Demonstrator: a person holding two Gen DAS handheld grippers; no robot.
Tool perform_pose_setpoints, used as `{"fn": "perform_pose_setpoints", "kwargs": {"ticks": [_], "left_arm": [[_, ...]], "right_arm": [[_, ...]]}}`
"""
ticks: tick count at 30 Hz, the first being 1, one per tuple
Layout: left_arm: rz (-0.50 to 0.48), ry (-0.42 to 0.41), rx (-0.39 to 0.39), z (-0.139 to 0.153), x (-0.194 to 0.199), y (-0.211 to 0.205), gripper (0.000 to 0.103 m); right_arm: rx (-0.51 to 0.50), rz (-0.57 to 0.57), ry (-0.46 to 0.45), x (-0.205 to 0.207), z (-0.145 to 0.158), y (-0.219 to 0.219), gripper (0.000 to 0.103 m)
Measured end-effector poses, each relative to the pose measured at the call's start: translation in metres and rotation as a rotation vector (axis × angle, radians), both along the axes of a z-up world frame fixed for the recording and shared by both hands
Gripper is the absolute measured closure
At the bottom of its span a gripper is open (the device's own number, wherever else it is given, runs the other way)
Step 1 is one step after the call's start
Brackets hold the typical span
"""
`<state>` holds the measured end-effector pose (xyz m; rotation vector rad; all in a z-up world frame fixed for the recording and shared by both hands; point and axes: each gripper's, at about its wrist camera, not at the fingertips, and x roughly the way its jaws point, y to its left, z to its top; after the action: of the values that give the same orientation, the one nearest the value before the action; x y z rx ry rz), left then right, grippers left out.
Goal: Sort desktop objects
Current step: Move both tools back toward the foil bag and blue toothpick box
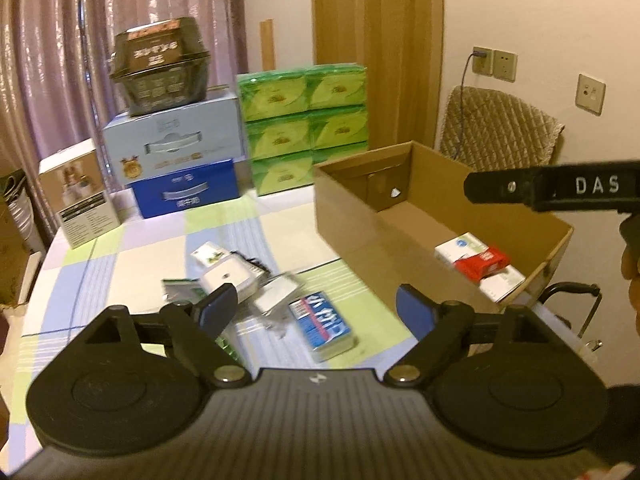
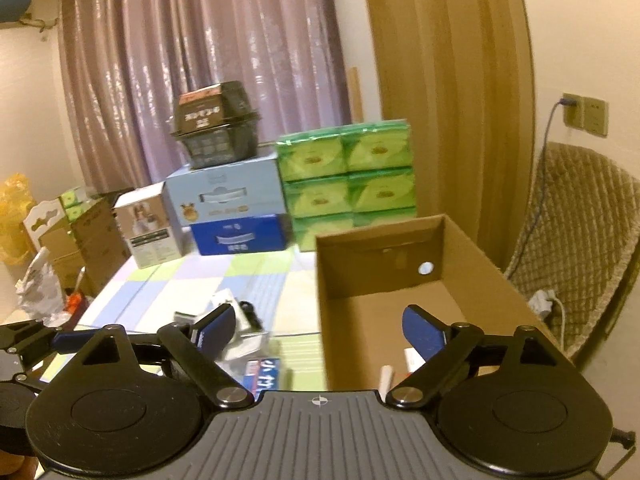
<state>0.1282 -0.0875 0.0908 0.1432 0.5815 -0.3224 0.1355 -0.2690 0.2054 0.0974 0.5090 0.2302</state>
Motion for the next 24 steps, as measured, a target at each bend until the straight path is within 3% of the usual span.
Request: {"fn": "perform_pose_setpoints", "kwargs": {"ticks": [14, 24], "left_arm": [[0.099, 0.048, 0.029, -0.019, -0.003, 0.066, 0.009], [0.149, 0.09, 0.051, -0.045, 0.0, 0.104, 0.003]], "right_arm": [[-0.008, 0.097, 0.04, 0.004, -0.023, 0.062, 0.009], [-0.016, 0.13, 0.083, 0.006, -0.05, 0.081, 0.007]]}}
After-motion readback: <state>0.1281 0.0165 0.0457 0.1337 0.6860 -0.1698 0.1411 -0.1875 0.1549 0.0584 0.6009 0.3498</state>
